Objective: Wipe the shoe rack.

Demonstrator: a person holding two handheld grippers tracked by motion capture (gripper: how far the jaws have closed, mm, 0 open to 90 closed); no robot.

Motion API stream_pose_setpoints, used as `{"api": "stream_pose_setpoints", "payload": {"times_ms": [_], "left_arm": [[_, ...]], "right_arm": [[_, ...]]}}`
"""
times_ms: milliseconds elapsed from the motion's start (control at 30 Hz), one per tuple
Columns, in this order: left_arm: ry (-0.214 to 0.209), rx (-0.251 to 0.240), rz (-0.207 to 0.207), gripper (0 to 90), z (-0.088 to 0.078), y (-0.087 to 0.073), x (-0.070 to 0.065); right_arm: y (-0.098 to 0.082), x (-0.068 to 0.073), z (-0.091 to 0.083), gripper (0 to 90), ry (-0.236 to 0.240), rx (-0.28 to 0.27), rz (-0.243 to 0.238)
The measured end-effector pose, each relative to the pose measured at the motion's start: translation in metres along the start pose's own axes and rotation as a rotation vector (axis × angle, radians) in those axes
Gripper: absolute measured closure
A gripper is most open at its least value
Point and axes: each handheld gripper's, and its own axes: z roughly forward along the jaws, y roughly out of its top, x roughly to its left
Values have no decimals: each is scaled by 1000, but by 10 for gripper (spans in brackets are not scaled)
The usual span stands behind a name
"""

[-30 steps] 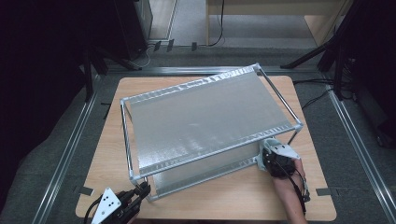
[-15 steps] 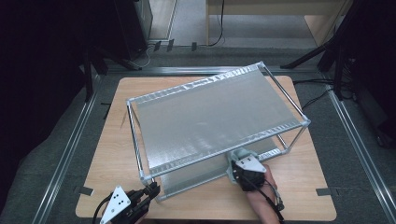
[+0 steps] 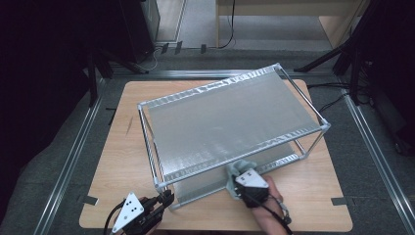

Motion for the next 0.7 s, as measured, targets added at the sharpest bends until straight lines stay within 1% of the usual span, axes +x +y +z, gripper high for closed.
{"api": "stream_pose_setpoints", "payload": {"times_ms": [33, 100, 133, 167, 200, 233, 267, 300, 333, 367, 400, 467, 533, 600, 633, 667, 700], "left_arm": [[0, 0, 1, 792, 0, 0, 0], [4, -1, 7, 793, 0, 0, 1], [9, -3, 7, 793, 0, 0, 1], [11, -4, 5, 793, -1, 0, 1], [14, -5, 6, 794, -1, 0, 2], [21, -5, 7, 794, -1, 0, 3], [25, -5, 6, 794, -1, 0, 3], [31, -6, 3, 794, -1, 0, 4], [33, -5, 4, 795, -1, 0, 4], [36, -6, 4, 795, -2, 0, 5], [37, -6, 3, 795, -2, 0, 5], [39, -9, 2, 795, -2, 0, 5], [42, -13, 1, 796, -2, -1, 4], [45, -16, -1, 795, -3, -2, 5], [47, -16, -1, 796, -3, -2, 5], [47, -16, -3, 796, -4, -2, 5], [49, -17, -5, 796, -5, -3, 5]], "right_arm": [[-3, -13, -1, 760, -12, 6, 23], [-7, -33, -3, 759, -38, 14, 61], [-9, -46, -4, 759, -63, 17, 88], [-11, -56, -5, 758, -87, 20, 106], [-12, -65, -6, 756, -110, 21, 118], [-13, -71, -7, 755, -126, 23, 135], [-16, -82, -9, 753, -159, 23, 152], [-17, -88, -10, 752, -175, 21, 169], [-20, -98, -13, 749, -197, 16, 201], [-22, -103, -14, 749, -207, 12, 218], [-24, -111, -16, 748, -227, 10, 239], [-27, -118, -17, 747, -230, 7, 265], [-27, -119, -16, 751, -222, 9, 269], [-25, -113, -14, 755, -218, 13, 255], [-24, -108, -12, 756, -205, 12, 259], [-22, -103, -9, 756, -188, 9, 251], [-20, -96, -7, 756, -176, 13, 234]]}}
